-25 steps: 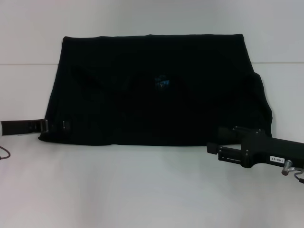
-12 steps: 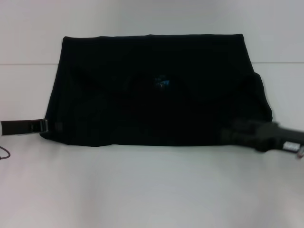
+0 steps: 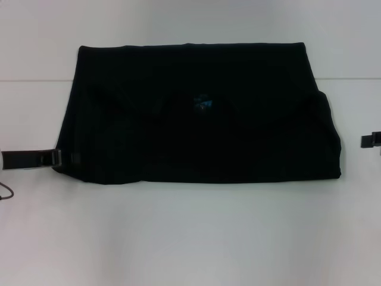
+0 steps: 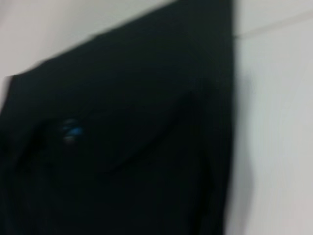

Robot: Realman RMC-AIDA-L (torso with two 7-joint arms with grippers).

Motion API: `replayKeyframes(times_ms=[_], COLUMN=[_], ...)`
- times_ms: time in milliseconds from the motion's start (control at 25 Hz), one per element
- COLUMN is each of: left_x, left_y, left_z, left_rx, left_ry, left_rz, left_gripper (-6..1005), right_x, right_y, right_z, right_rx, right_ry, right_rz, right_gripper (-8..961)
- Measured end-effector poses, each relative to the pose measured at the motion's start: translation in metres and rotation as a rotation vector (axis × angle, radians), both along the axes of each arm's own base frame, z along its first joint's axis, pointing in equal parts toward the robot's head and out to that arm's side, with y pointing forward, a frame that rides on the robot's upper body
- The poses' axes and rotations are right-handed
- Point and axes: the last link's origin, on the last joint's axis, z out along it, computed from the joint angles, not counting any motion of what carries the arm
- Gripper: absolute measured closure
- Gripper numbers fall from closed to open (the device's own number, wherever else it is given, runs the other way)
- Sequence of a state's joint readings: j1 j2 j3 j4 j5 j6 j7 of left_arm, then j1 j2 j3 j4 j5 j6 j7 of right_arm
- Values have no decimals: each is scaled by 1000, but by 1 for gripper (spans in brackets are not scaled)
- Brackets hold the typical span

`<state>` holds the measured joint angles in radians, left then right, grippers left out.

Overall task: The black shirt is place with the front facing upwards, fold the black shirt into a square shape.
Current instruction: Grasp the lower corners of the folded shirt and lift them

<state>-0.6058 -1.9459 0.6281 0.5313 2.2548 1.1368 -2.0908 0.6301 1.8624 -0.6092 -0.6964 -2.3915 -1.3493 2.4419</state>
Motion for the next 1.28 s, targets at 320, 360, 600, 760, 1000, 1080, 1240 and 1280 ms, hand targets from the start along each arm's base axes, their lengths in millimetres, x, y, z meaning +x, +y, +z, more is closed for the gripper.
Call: replayKeyframes(times_ms=[320, 360, 600, 760, 1000, 1080, 1240, 1280], left_x=[1, 2, 4, 5, 5, 6, 6, 6], left_y=[0, 0, 1, 2, 2, 2, 1, 1], left_z=[0, 0, -1, -1, -1, -2, -3, -3], left_rx=[-6, -7, -12, -13, -13, -15, -20, -21], left_ry=[-3, -4, -8, -8, -9, -11, -15, -15], left_rz=[-3, -5, -12, -14, -15, -14, -15, -15], left_gripper=[948, 948, 948, 949, 948, 948, 948, 948], right_x=[-23, -25, -32, -34, -35, -35, -34, -34], right_y=[22, 24, 30, 30, 30, 30, 31, 31], right_z=[-25, -30, -56, -63, -67, -67, -68, -68], right_rx=[-85, -93, -131, -138, -143, -143, -141, -141], right_ry=[-72, -82, -126, -140, -150, -152, -153, -153], right_rz=[-9, -3, 17, 27, 40, 41, 41, 41], right_gripper=[253, 254, 263, 269, 278, 311, 439, 471])
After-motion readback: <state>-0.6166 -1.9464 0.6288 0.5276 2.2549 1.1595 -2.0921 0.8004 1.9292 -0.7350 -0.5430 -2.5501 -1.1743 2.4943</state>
